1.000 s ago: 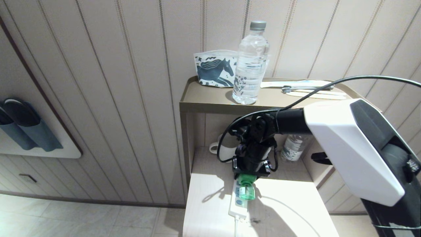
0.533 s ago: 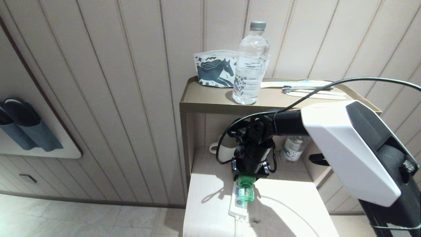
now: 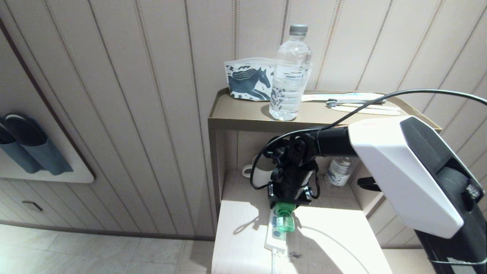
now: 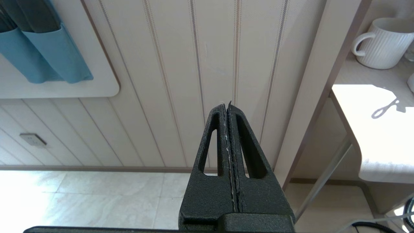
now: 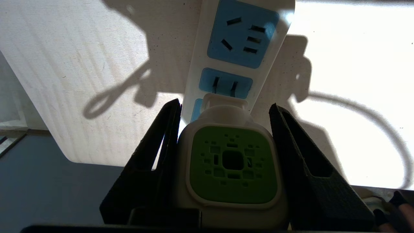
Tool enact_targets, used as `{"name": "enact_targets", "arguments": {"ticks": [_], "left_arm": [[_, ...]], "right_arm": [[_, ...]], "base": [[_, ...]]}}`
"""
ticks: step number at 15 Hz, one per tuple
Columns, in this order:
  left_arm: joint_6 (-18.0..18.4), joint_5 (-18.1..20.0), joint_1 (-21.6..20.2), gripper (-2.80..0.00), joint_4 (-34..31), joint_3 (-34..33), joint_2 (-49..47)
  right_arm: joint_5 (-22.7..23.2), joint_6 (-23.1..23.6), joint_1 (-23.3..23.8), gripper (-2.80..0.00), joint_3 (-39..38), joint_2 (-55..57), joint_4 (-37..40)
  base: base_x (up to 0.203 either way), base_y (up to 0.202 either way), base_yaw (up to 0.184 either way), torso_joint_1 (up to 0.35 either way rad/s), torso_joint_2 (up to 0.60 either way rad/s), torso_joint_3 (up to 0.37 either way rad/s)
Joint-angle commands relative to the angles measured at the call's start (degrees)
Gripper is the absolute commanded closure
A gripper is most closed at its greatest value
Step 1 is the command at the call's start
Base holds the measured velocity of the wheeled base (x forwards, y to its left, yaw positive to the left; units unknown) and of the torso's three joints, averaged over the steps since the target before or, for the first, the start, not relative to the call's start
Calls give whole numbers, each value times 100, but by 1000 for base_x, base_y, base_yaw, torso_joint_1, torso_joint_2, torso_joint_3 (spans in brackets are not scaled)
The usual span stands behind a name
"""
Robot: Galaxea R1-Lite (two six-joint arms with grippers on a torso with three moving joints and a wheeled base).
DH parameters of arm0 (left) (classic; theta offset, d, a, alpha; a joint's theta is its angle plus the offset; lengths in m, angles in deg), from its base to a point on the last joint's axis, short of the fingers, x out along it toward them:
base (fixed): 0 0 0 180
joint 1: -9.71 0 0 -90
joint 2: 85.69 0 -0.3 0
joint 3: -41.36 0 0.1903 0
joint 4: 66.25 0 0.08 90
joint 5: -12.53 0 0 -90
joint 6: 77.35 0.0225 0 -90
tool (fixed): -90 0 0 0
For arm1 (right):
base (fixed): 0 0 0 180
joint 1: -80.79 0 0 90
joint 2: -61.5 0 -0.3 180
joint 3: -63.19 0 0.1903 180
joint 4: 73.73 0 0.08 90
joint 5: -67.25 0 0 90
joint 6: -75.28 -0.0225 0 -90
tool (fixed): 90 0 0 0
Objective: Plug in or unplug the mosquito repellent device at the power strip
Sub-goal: Insert the plug into the socket
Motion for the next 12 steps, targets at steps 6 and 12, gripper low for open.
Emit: {"name": "enact_targets", "arguments": {"ticks": [6,12], "left_arm": [[2,1,-4,0,1,0,-7],[2,1,-4,0,1,0,-7]], "right_arm": [[-7,35,0,0,-7,-99,-89],[11,53,-16,0,-7,49,-28]], "base": [[0,0,0,0,0,0],[0,0,0,0,0,0]]}}
